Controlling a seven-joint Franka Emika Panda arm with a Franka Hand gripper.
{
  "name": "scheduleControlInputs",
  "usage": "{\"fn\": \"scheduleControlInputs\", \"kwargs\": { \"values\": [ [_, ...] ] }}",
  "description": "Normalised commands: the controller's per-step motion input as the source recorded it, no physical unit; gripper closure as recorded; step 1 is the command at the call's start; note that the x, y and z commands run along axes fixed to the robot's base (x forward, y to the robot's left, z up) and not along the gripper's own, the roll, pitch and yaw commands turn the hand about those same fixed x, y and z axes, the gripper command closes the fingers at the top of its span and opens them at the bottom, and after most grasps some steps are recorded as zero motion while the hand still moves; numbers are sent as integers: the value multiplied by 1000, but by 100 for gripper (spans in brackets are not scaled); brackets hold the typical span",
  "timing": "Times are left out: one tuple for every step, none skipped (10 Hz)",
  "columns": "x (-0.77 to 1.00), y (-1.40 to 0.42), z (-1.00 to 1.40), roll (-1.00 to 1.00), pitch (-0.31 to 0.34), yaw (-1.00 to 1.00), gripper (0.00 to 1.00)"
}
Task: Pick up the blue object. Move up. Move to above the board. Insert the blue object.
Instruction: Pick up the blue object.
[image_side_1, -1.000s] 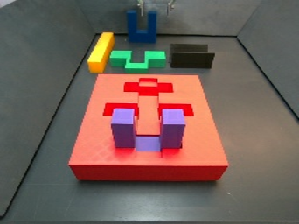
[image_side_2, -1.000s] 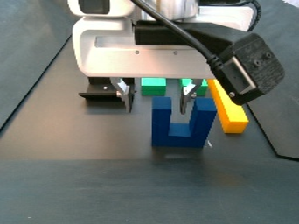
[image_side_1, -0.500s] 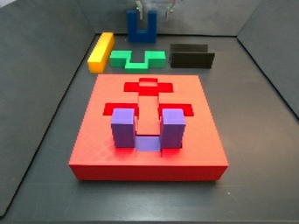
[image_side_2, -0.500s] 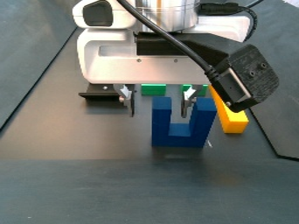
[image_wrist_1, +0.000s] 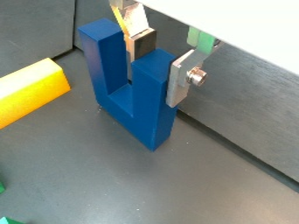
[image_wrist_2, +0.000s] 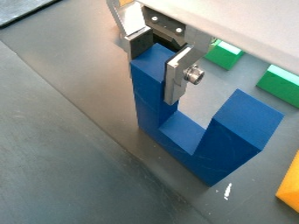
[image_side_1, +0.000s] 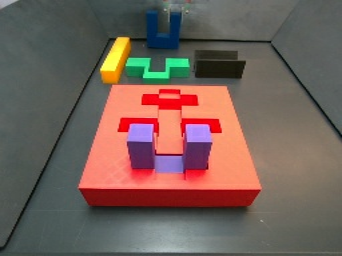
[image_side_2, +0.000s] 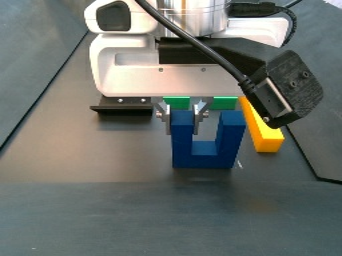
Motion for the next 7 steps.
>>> {"fn": "scheduleControlInputs", "kwargs": {
  "values": [
    [0, 0, 0, 0, 0, 0, 100],
    [0, 0, 0, 0, 0, 0, 100],
    [0, 0, 0, 0, 0, 0, 100],
    [0, 0, 0, 0, 0, 0, 100],
    [0, 0, 0, 0, 0, 0, 100],
    [0, 0, 0, 0, 0, 0, 100],
    [0, 0, 0, 0, 0, 0, 100]
  ]
}}
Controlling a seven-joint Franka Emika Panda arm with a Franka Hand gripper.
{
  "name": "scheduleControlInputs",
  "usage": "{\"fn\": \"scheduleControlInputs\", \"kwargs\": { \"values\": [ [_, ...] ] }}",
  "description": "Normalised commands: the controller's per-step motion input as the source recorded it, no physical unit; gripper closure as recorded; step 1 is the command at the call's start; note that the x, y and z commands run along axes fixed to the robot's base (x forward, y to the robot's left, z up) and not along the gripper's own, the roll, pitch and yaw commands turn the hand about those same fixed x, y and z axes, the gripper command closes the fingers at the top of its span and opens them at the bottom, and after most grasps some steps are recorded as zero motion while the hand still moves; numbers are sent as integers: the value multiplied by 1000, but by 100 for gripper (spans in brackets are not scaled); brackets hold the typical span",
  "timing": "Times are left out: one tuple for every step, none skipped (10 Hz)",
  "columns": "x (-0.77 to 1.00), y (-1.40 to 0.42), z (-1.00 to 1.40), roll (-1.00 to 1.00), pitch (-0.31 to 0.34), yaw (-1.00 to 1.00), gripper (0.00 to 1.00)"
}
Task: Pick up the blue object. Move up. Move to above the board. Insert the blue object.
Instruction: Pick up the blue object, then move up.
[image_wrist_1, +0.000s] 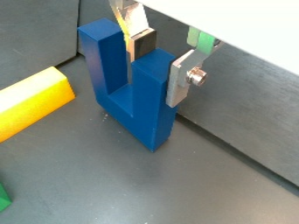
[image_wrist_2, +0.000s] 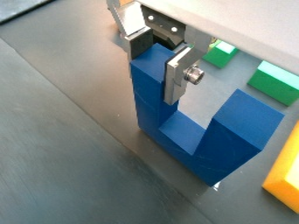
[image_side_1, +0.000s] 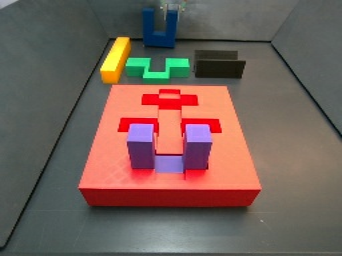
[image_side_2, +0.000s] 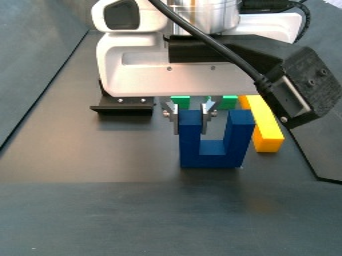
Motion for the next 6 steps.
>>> {"fn": "scheduleControlInputs", "kwargs": {
  "values": [
    [0, 0, 0, 0, 0, 0, 100],
    [0, 0, 0, 0, 0, 0, 100],
    [0, 0, 0, 0, 0, 0, 100],
    [0, 0, 0, 0, 0, 0, 100],
    [0, 0, 0, 0, 0, 0, 100],
    [0, 0, 833, 0, 0, 0, 100]
  ]
}}
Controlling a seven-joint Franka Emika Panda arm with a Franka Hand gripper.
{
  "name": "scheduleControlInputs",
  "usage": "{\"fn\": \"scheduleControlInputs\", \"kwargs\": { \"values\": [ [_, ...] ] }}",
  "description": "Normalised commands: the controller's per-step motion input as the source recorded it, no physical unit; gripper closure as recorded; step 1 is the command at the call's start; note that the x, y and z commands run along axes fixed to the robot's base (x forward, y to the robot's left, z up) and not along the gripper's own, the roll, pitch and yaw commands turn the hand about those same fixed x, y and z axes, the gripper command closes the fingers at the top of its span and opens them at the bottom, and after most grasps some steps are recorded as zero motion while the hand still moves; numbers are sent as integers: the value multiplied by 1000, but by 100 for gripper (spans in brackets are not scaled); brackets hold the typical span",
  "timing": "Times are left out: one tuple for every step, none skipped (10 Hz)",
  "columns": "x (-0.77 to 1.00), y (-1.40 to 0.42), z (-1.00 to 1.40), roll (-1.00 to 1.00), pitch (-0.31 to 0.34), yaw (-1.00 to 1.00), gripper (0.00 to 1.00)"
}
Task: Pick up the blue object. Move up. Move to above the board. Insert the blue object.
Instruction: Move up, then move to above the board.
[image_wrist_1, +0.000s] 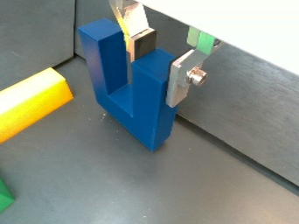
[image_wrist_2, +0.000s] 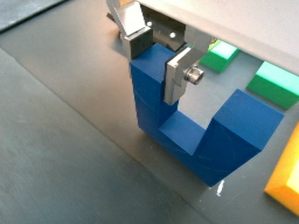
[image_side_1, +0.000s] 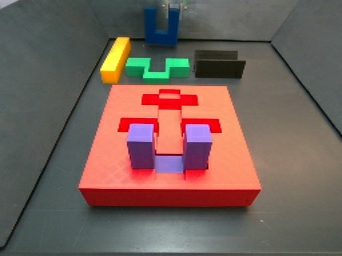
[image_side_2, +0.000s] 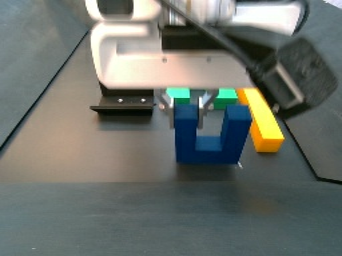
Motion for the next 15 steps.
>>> {"fn": "scheduleControlInputs", "kwargs": {
  "values": [
    [-5, 19, 718, 18, 4, 27, 100],
    [-6, 20, 530, 41, 14, 25, 100],
    [25, 4, 174, 67, 22, 21, 100],
    [0, 0, 1400, 0, 0, 0, 100],
    [-29, -9, 1400, -20, 31, 0, 100],
    [-40, -12, 1400, 3, 37, 0, 100],
    [21, 2, 1400, -1, 33, -2, 100],
    [48, 18, 744, -6, 85, -8, 100],
    [45, 13, 493, 2, 94, -6, 100],
    [41, 6, 211, 0, 68, 2, 100],
    [-74, -1400, 142, -47, 173, 197, 100],
    [-77, -1400, 131, -36, 165, 197, 100],
    [-86, -1400, 132, 45, 54, 118, 100],
    [-93, -1400, 131, 19, 6, 56, 100],
    [-90, -1400, 133, 16, 7, 37, 100]
  ]
}}
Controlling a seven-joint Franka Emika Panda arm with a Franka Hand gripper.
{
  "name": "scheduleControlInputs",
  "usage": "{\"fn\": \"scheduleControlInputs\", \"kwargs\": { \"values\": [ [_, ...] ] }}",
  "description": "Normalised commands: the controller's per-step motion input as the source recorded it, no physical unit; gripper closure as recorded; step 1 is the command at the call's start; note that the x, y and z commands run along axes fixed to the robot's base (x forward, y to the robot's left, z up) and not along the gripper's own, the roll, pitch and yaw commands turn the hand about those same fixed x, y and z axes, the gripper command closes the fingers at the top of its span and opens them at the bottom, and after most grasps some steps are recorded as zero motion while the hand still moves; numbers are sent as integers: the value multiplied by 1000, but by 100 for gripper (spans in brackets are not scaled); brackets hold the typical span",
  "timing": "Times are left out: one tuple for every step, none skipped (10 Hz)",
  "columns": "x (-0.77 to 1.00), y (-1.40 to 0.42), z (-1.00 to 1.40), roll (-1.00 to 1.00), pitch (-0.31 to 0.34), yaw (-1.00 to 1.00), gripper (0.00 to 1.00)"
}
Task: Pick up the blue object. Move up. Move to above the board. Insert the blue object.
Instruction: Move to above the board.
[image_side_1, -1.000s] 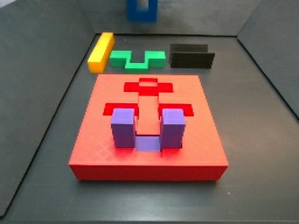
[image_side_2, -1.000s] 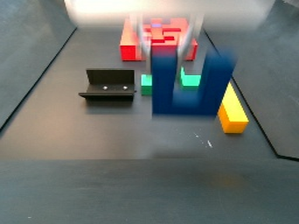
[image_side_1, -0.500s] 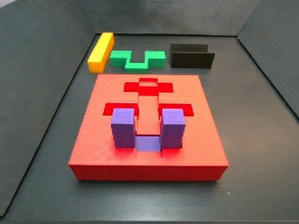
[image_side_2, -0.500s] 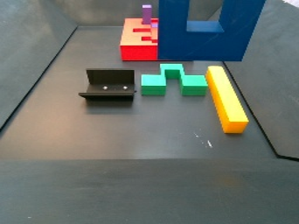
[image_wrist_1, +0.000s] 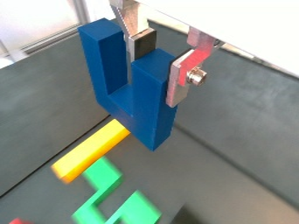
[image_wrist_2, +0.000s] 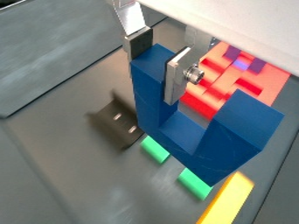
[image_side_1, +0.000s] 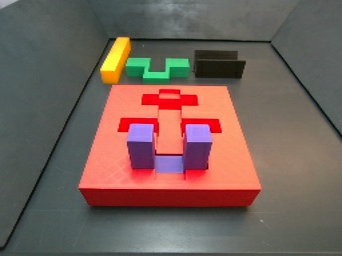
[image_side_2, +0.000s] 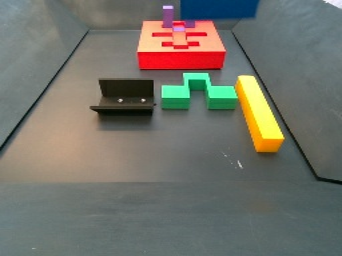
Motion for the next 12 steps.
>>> {"fn": "scheduleControlInputs", "kwargs": {
  "values": [
    [-87, -1400, 134, 18, 17, 25, 100],
    [-88, -1400, 136, 9, 15, 16, 100],
    [-91, -1400, 140, -1, 14, 14, 100],
    [-91, -1400, 142, -2, 9, 8, 100],
    [-92, -1400, 147, 7, 12, 12, 100],
    [-87, -1400, 158, -3, 21, 10, 100],
    [-76, -1400, 172, -3, 36, 7, 100],
    [-64, -1400, 181, 3, 60, 9, 100],
    [-4, -893, 122, 12, 95, 9, 100],
    [45, -498, 76, 14, 122, 3, 100],
    [61, -286, 56, 9, 135, 7, 100],
    [50, -174, 47, 19, 131, 6, 100]
  ]
}}
